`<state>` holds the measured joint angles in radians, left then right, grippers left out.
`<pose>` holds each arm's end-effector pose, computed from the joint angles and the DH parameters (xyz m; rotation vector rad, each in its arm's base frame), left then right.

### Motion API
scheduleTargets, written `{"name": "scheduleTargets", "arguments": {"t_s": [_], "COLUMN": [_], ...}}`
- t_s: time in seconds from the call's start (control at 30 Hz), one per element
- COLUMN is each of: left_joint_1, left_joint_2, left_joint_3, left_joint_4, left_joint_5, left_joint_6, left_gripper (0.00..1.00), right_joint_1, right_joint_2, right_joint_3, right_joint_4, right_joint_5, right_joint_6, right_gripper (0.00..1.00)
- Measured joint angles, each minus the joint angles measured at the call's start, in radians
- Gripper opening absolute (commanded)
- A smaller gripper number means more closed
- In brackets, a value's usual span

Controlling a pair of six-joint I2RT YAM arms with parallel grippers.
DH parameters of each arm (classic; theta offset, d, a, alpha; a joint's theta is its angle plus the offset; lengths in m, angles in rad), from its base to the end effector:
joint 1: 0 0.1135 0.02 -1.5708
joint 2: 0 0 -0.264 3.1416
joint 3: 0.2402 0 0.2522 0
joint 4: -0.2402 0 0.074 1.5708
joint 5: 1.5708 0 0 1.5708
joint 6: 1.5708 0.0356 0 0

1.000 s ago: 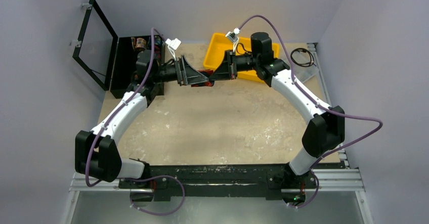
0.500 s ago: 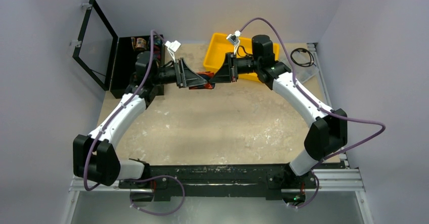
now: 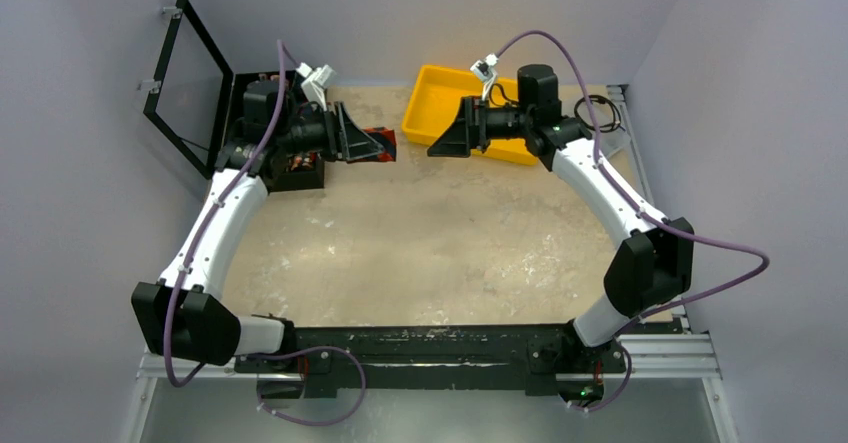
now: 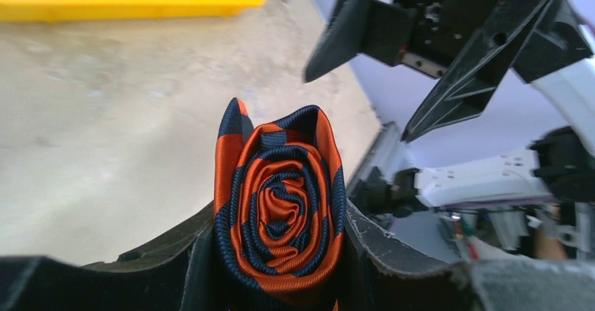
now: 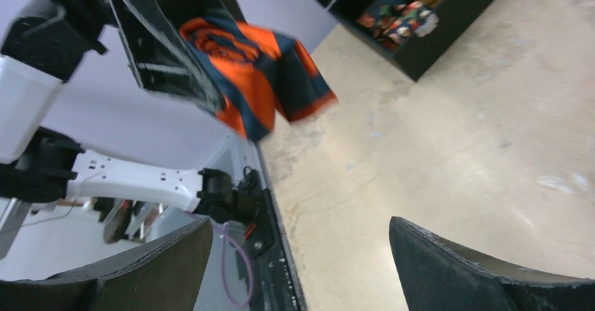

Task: Roll the ties
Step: Place the tie in the storage box.

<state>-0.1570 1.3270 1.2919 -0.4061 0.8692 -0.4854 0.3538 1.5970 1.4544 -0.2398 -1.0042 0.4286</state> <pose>0.2830 -0.0723 0.3796 0.2517 2.0549 -1.2722 0.3313 0.1544 0.3672 -0.6421 1.9518 1.4741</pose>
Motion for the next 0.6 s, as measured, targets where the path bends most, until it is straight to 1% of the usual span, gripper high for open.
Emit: {"name": "scheduleTargets", "arguments": {"t_s": [0.17,0.3,0.4,0.47,0.6], "left_joint_1": [0.138,0.257,0.309,0.33,0.356], "left_joint_2": [0.097,0.275,0.412,0.489,0.616], "left_joint_3": [0.201,0.422,0.552,0.61,0.674], "left_joint_4": [-0.183,-0.292,-0.355,-0.393,-0.444], "left_joint_5": [-0.116,-0.214,-0.305,-0.365,-0.454], "left_joint_6": [0.208,0.317,0.378,0.409,0.457], "left_gripper": [0.0,0.0,0.0,0.0,0.0], "right_joint_1": [-0.069,-0.072,-0.068,-0.067,-0.067], "right_joint_2": [-0.017,-0.033,-0.042,-0.047,-0.054], "right_joint_3": [0.0,-0.01,-0.021,-0.026,-0.038], "right_joint_4": [-0.039,-0.051,-0.054,-0.06,-0.071], "right_joint_5": [0.032,0.049,0.054,0.058,0.072], "right_joint_6": [-0.035,-0.055,-0.069,-0.076,-0.09], "right_gripper": [0.98,0.98,0.98,0.98,0.98]}}
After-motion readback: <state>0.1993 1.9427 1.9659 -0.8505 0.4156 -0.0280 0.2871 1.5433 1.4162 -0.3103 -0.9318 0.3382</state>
